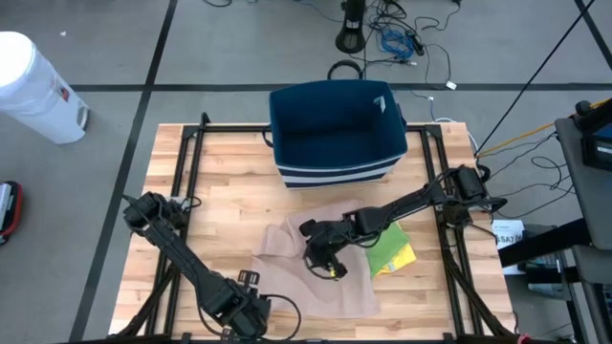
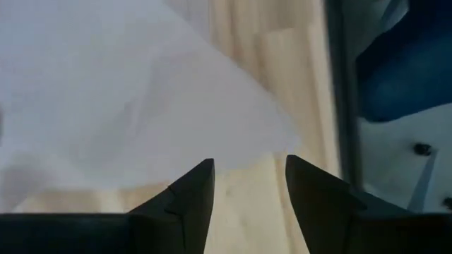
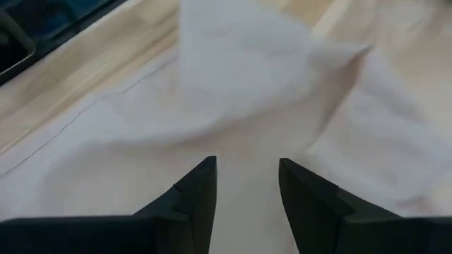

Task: Fold towel
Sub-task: Fold the light brown towel

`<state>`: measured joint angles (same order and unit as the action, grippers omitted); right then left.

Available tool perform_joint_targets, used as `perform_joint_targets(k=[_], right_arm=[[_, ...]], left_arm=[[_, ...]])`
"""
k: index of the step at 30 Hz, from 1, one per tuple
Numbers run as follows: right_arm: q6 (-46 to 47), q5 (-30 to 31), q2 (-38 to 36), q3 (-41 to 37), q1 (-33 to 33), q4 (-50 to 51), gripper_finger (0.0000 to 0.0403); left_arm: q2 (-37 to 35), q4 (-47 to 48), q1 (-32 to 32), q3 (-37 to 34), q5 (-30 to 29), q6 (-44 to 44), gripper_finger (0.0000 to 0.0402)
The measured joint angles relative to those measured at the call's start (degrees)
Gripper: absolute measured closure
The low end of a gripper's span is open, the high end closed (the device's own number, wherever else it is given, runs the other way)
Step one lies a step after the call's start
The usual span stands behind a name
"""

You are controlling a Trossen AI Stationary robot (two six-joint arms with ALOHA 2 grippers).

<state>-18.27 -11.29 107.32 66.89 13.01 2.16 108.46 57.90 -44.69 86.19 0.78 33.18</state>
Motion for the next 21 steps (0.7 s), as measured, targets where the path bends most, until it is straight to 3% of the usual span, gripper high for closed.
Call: perform_joint_targets(k=[6,11,16,21], right_arm=[[-4.9,0.0,0.1,0.0,-3.7,-7.9,0.0261],[-6.4,-8.8,0.8,0.0,-8.3,-14.2,0.0261],[-5.2,-12.3,1.4,0.0,-12.3,-18.6,0.0261],[-2.6,-17.4,3.5,0.0,-15.7,-19.1,0.0261]], left_arm=[[0.0,7.9,0.4,0.0,-10.3,-0.1,0.0223],[0.0,6.8,-0.1,0.0,-18.9,-5.3,0.0223],[0.0,5.3,0.4,0.0,-23.7,-7.8,0.0223],[0.0,-0.9,1.6,-1.6,-24.3,-10.0,0.0223]])
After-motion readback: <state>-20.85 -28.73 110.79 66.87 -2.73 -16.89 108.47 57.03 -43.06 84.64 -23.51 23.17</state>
